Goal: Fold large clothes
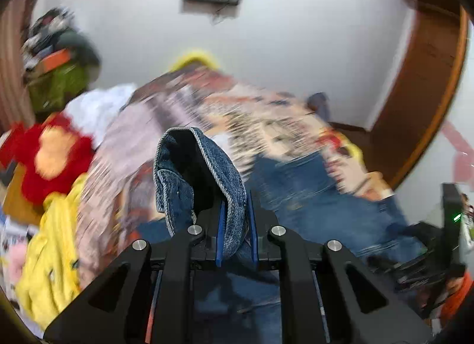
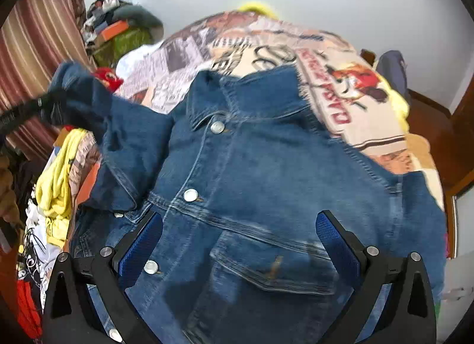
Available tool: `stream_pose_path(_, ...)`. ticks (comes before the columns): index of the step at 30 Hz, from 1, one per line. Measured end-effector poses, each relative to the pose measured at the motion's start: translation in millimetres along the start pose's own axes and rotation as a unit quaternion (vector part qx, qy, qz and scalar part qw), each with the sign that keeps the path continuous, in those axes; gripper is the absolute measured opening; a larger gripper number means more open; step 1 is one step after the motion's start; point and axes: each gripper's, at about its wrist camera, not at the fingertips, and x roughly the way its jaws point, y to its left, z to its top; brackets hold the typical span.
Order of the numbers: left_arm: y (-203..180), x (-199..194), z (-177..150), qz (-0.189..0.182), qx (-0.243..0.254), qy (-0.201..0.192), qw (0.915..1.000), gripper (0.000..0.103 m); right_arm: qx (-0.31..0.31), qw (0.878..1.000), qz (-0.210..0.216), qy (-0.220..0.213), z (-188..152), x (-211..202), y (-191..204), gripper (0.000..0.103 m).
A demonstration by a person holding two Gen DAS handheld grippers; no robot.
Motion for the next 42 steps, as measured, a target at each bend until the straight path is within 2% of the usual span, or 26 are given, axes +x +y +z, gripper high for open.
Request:
stream_pose_path(3, -41, 5, 18, -0.034, 0.027, -0.001, 0.999, 0.011, 0.006, 1.0, -0.011, -0.019, -5, -18, -16, 0.103)
stream_pose_path(4, -55, 6, 21, -0.043, 0.037, 0.001, 0.9984, 0.004, 0.011, 1.0, -0.014, -0.024, -6, -24, -22, 0.103)
stream_pose_path(7, -95, 16, 24, -0.063, 0.07, 0.009, 0.9956, 0.004, 0.028, 0.999, -0.022, -0.039, -12, -43, -44, 0.103)
stream_pose_path(13, -158, 48, 2, -0.102, 0.118, 0.059, 0.9861, 0.004, 0.061, 0.996, -0.041, -0.049, -24, -65, -82, 0.103)
stream_pose_path(15, -174, 59, -10, -0.123, 0.131, 0.082, 0.9802, 0.004, 0.07, 0.995, -0.045, -0.047, -28, -68, -91, 0.103)
stream_pose_path(18, -196, 65, -24, -0.132, 0.155, 0.106, 0.9734, 0.004, 0.081, 0.995, -0.048, -0.043, -34, -69, -101, 0.103)
stream_pose_path(20, -208, 63, -31, -0.133, 0.183, 0.108, 0.9681, 0.006, 0.092, 0.994, -0.044, -0.039, -36, -68, -105, 0.103)
stream_pose_path(22, -209, 57, -35, -0.128, 0.201, 0.101, 0.9658, 0.02, 0.103, 0.993, -0.039, -0.033, -36, -64, -108, 0.103)
stream_pose_path(23, -204, 55, -34, -0.124, 0.203, 0.098, 0.9663, 0.027, 0.106, 0.993, -0.037, -0.03, -37, -62, -108, 0.103)
stream_pose_path(25, -189, 50, -33, -0.108, 0.198, 0.09, 0.97, 0.058, 0.11, 0.993, -0.029, -0.023, -33, -56, -106, 0.103)
stream_pose_path(28, -153, 48, -32, -0.072, 0.184, 0.084, 0.9768, 0.069, 0.109, 0.994, -0.015, -0.013, -22, -42, -99, 0.103)
stream_pose_path(32, -92, 54, -41, -0.013, 0.149, 0.109, 0.9827, 0.073, 0.106, 0.994, 0.002, 0.002, -6, -18, -89, 0.103)
stream_pose_path(35, -43, 59, -54, 0.036, 0.117, 0.133, 0.9835, 0.075, 0.108, 0.994, 0.012, 0.022, 8, 6, -84, 0.103)
stream_pose_path(38, 5, 62, -74, 0.086, 0.084, 0.158, 0.9801, 0.075, 0.116, 0.992, 0.011, 0.049, 15, 35, -84, 0.103)
stream_pose_path(42, 64, 65, -111, 0.11, 0.017, 0.197, 0.9741, 0.075, 0.117, 0.99, -0.001, 0.085, 18, 74, -86, 0.097)
